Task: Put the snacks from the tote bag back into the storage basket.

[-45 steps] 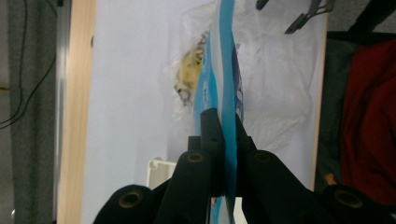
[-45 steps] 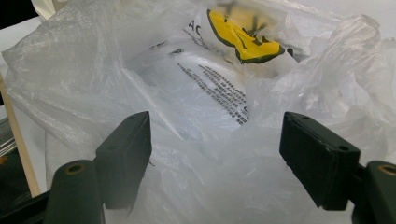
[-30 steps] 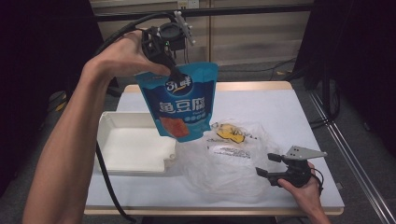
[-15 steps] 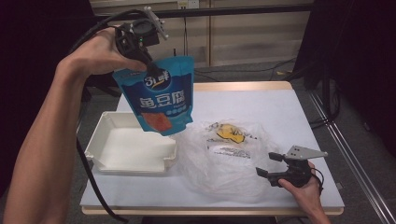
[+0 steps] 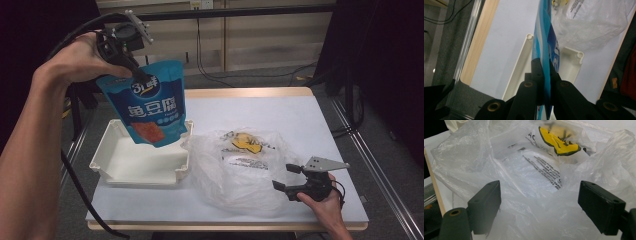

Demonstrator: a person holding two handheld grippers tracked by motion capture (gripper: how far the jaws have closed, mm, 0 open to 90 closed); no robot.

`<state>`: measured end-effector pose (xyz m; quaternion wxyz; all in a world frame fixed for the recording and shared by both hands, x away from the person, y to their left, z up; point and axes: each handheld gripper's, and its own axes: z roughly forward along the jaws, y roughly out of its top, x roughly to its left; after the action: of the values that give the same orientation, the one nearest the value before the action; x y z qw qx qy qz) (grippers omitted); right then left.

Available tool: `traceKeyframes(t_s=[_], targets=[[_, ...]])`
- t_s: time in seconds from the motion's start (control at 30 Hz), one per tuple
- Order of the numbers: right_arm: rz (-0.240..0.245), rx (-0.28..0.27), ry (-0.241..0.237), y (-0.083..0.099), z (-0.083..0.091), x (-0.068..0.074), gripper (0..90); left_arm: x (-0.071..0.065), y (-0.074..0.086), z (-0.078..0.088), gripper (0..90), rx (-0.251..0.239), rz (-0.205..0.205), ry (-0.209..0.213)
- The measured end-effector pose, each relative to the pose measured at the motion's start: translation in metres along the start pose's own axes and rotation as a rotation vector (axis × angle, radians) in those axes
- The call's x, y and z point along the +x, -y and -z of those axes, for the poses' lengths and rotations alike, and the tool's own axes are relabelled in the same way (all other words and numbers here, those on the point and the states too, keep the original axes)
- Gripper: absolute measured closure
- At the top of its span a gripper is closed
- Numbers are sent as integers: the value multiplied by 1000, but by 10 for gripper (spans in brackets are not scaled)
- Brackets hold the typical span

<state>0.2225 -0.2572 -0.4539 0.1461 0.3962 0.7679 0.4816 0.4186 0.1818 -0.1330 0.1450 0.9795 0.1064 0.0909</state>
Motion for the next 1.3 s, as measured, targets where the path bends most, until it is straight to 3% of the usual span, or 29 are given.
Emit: traceKeyframes(t_s=[0.17,0.4,0.53,0.7,0.87,0.9,1.0,1.1,1.3], targets=[[-3,1,3,0,1,0,186,3,11,-5,900,29,-17,-4],[-8,0,6,0,0,-1,185,9,26,-17,900,26,4,2],[-5,1,5,0,-1,-2,184,11,26,-22,900,47,-9,13],[-4,1,4,0,0,-1,183,13,27,-32,900,30,-2,17],[-2,-4,6,0,1,-1,181,15,24,-48,900,45,-12,34],[-4,-3,8,0,2,-1,180,15,23,-50,900,34,2,35],[-3,-4,10,0,2,-2,180,16,22,-56,900,41,-24,42],[-4,-4,11,0,2,-2,180,18,23,-63,900,26,-6,53],[-7,-4,9,0,3,-2,178,19,17,-74,900,51,-34,48]])
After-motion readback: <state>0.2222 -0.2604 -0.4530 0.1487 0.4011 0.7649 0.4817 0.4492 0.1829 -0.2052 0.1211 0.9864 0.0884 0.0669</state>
